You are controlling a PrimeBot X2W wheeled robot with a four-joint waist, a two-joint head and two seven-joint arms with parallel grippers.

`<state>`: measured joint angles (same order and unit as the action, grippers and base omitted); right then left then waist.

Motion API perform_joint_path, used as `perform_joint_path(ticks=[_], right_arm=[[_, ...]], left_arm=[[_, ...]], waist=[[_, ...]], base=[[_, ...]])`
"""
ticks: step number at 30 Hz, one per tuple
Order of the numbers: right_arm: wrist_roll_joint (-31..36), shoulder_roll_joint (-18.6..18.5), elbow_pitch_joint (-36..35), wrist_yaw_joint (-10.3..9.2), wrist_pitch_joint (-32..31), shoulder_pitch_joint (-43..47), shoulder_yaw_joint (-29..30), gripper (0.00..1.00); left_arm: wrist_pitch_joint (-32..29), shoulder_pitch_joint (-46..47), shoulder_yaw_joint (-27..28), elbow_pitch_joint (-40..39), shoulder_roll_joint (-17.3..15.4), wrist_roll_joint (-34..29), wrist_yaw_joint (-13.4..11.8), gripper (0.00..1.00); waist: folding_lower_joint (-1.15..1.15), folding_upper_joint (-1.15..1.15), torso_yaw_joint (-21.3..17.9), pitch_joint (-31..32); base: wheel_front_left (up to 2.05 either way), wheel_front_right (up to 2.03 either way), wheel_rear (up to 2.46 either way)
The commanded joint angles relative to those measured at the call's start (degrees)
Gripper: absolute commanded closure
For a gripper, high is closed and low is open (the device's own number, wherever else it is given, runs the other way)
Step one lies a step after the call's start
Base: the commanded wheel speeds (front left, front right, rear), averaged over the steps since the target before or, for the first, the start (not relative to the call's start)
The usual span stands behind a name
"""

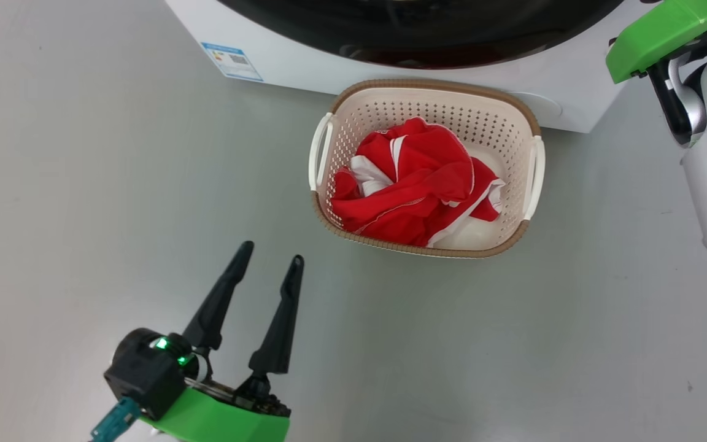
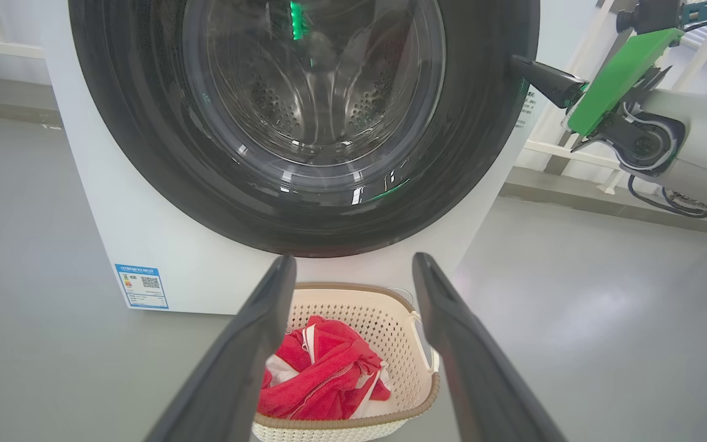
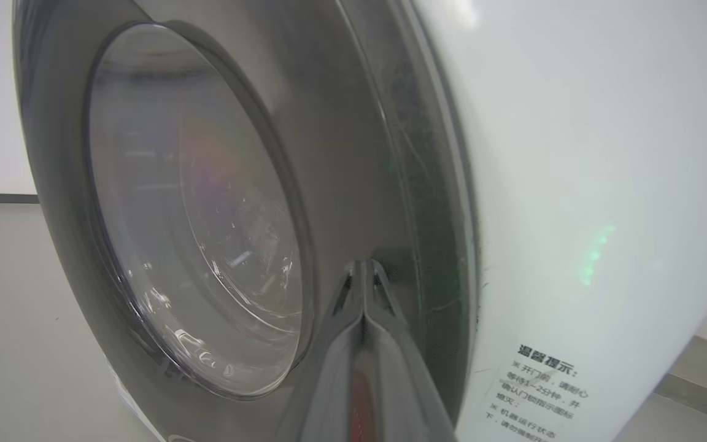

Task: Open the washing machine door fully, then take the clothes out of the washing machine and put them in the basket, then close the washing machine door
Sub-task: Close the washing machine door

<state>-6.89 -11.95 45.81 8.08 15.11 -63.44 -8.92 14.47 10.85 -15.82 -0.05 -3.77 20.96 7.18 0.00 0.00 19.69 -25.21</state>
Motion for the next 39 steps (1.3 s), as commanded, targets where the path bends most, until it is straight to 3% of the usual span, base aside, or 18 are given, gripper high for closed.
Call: perform_joint_path(ticks=[1,2,3,4,5,6,7,16,39], right_arm=[[-0.8,1.0,-2.1,-0.59,-0.1,0.9,-0.4,1.00],[-1.3,1.2,-2.5,-0.59,-0.1,1.4,-0.9,1.00],[-1.7,1.3,-3.2,-0.59,-0.1,2.0,-1.3,0.90],[-2.2,1.4,-3.9,-0.59,-0.1,2.6,-1.6,0.67],[-2.6,1.6,-4.7,-0.59,-0.1,3.3,-1.8,0.52],[-3.2,1.8,-5.5,-0.59,-0.1,4.1,-2.0,0.11],[-3.6,2.0,-6.3,-0.59,-0.1,4.9,-2.2,0.00],[-5.9,3.2,-13.7,-0.59,-0.1,12.3,-3.1,0.00],[-4.9,5.7,-32.3,-0.59,-0.1,36.3,1.6,0.00]], left_arm=[[0.5,0.8,3.0,-1.0,-0.4,-0.9,0.3,0.00],[0.5,0.7,3.6,-1.0,-0.2,-1.1,0.3,0.00],[0.5,0.6,4.2,-1.0,-0.1,-1.1,0.3,0.00],[0.5,0.5,4.6,-0.9,0.1,-1.2,0.3,0.00],[0.5,0.4,5.1,-0.8,0.2,-1.4,0.3,0.00],[0.5,0.3,5.6,-0.7,0.3,-1.5,0.3,0.00],[0.5,0.3,6.1,-0.6,0.4,-1.7,0.3,0.00],[0.5,0.5,9.1,1.7,0.8,-2.5,-1.4,0.00],[0.5,-3.2,14.4,1.4,0.9,-3.6,-3.1,0.00]], waist=[[0.00,0.00,-0.7,0.4],[0.00,0.00,-1.1,0.6],[0.00,0.00,-1.5,0.7],[0.00,0.00,-1.9,1.0],[0.00,0.00,-2.4,1.2],[0.00,0.00,-2.9,1.5],[0.00,0.00,-3.5,1.7],[0.00,0.00,-8.2,4.8],[0.00,0.00,-17.9,14.3]], base=[[0.00,0.00,0.00],[0.00,0.00,0.00],[0.00,0.00,0.00],[0.00,0.00,0.00],[0.00,0.00,0.00],[0.00,0.00,0.00],[0.00,0.00,0.00],[0.00,0.00,0.00],[0.00,0.00,0.00]])
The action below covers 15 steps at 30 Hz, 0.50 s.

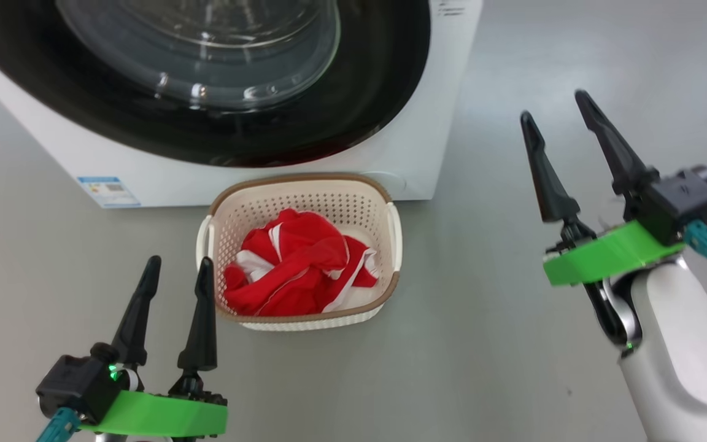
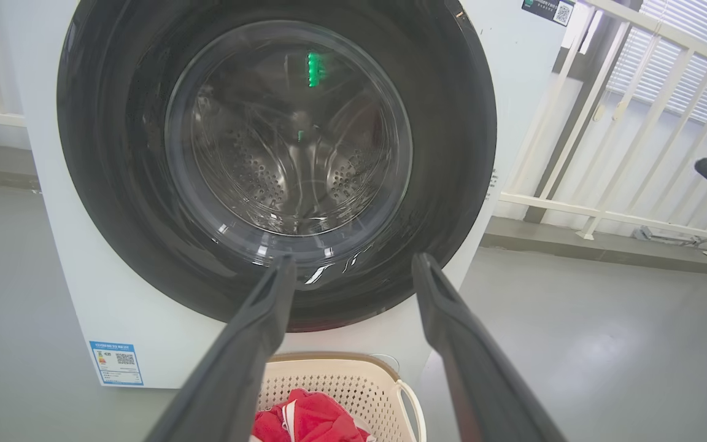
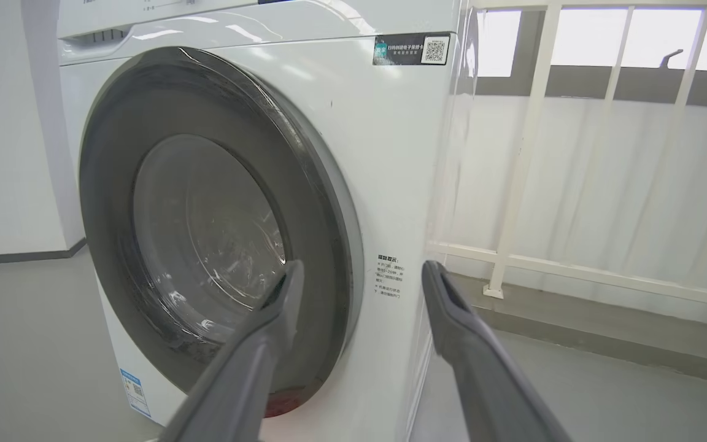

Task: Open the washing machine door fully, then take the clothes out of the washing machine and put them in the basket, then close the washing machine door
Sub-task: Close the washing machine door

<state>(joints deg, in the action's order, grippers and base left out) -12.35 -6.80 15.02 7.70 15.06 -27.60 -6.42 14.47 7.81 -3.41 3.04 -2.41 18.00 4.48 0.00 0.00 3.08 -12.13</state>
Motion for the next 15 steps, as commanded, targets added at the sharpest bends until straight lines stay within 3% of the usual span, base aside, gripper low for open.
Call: perform_joint_path(ticks=[1,15], right_arm=[[0.7,0.6,-2.2,-0.21,-0.1,1.4,-0.5,0.00],[1.7,2.2,-10.2,-0.21,-0.1,13.4,5.6,0.00]], left_arm=[[0.5,-0.3,2.1,-1.7,-0.5,-0.7,-0.4,0.00],[0.5,-2.6,3.2,-2.7,-0.5,-1.9,0.3,0.00]], waist=[[0.00,0.00,-1.5,1.4],[0.00,0.00,-3.1,4.5]], base=[[0.00,0.00,0.00],[0.00,0.00,0.00]])
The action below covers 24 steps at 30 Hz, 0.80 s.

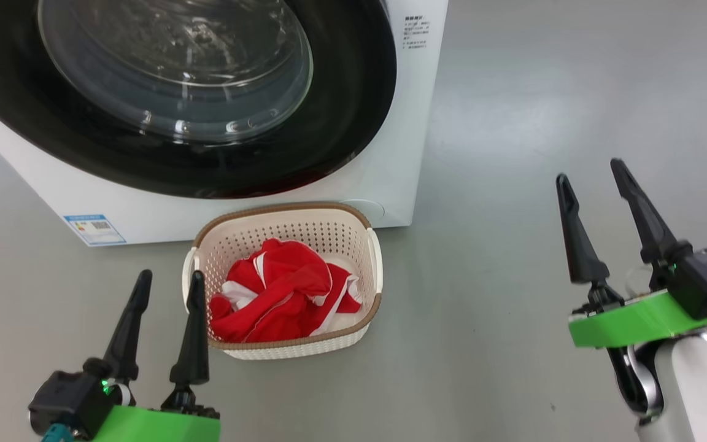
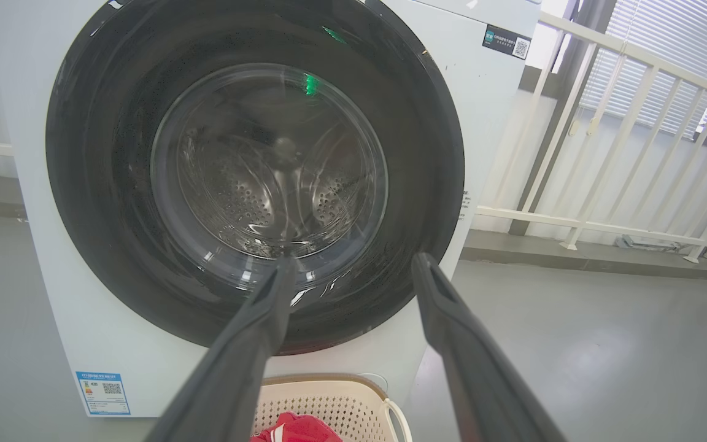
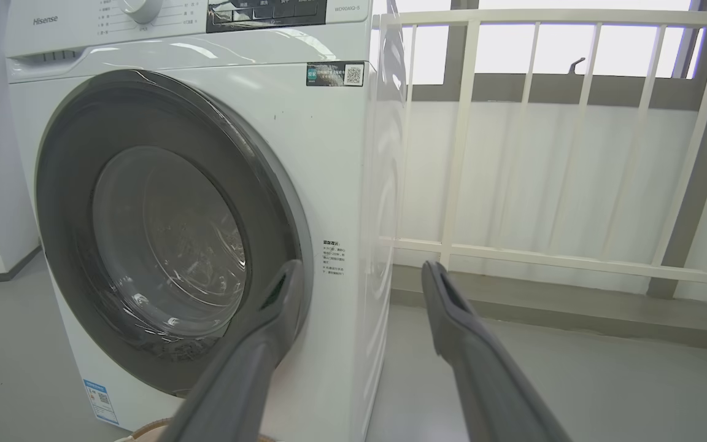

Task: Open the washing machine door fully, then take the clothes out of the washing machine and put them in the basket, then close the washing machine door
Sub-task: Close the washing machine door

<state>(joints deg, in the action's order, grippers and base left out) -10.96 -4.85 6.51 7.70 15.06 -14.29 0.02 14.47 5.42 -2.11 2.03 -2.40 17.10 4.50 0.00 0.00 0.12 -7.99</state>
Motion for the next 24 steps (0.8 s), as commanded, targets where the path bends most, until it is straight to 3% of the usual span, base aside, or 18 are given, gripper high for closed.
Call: perform_joint_path(ticks=[1,24], right_arm=[[0.4,0.4,-2.2,-0.21,-0.1,0.9,-0.5,0.00],[1.5,0.9,-6.0,-0.21,-0.1,12.5,0.0,0.00]], left_arm=[[0.5,-0.5,2.1,-1.9,-0.5,-1.1,0.3,0.00],[0.5,-6.9,5.3,-0.8,-0.9,-2.7,1.9,0.00]], waist=[[0.00,0.00,-0.2,0.7],[0.00,0.00,-1.4,8.3]], base=[[0.00,0.00,0.00],[0.00,0.00,0.00]])
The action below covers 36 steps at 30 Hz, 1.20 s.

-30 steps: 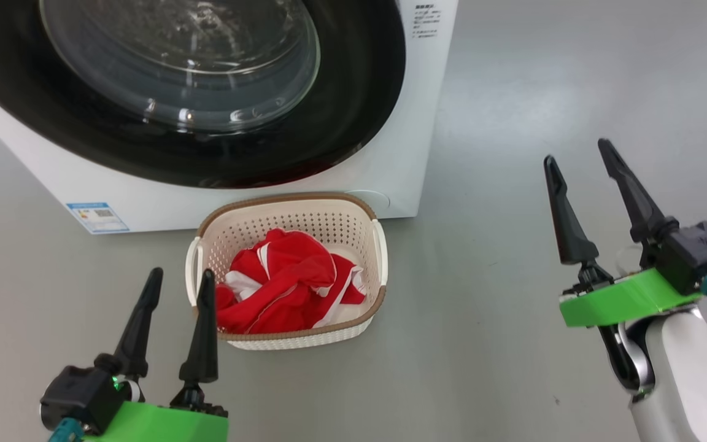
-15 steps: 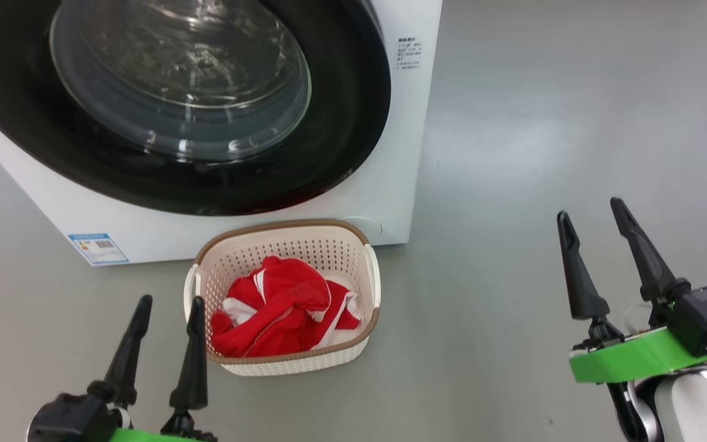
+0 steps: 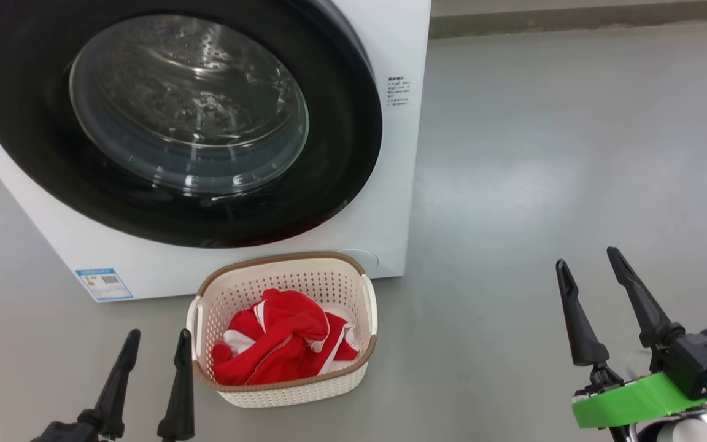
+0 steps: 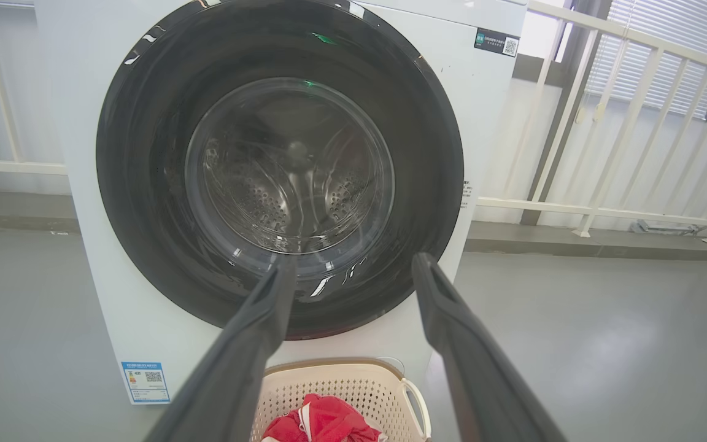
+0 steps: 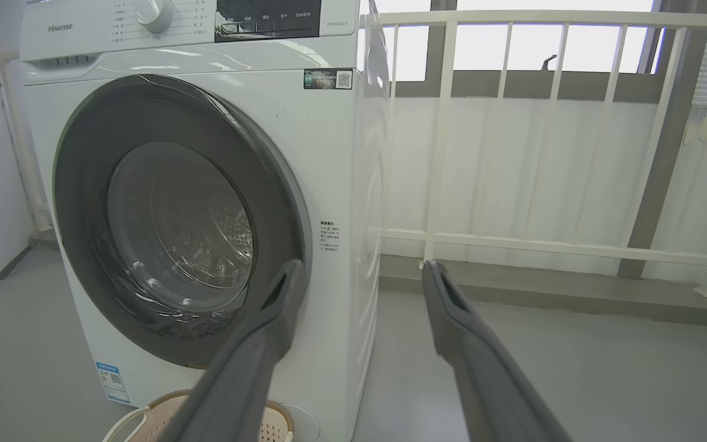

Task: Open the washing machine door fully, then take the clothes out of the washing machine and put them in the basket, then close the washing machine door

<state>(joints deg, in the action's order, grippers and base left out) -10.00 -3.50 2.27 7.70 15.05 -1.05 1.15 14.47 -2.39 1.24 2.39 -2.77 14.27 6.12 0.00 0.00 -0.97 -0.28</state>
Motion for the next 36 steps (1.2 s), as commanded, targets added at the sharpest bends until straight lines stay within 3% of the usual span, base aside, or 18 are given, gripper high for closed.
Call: perform_joint_path(ticks=[1,22,23,29,36], right_arm=[[0.6,-0.5,-1.9,-0.21,0.0,-0.3,-1.2,0.00],[0.9,-1.3,-2.9,-0.21,0.0,3.2,-2.1,0.00],[0.4,-0.5,-1.2,0.00,0.0,3.5,-0.6,1.00],[0.4,0.7,3.5,0.01,0.0,5.2,-0.6,1.00],[-3.8,0.5,3.8,0.00,-0.8,4.8,-0.6,1.00]], left_arm=[[0.5,0.7,1.9,-1.1,-0.5,0.2,0.3,0.00],[0.5,-1.3,2.6,-2.0,-0.3,-0.9,0.9,0.00],[0.0,-2.4,0.6,-0.3,0.0,-0.7,0.5,1.00],[-0.4,-3.3,0.2,4.3,0.7,-0.5,0.5,1.00],[-1.4,-2.7,0.5,4.7,0.7,3.2,0.5,1.00]], waist=[[0.00,0.00,-0.4,0.8],[0.00,0.00,-1.1,1.6],[0.00,0.00,-1.1,1.6],[0.00,0.00,-1.1,1.6],[0.12,0.00,-1.0,1.6]], base=[[0.00,0.00,0.00],[0.00,0.00,0.00],[0.00,0.00,0.00],[0.00,0.00,0.00],[0.00,0.00,0.00]])
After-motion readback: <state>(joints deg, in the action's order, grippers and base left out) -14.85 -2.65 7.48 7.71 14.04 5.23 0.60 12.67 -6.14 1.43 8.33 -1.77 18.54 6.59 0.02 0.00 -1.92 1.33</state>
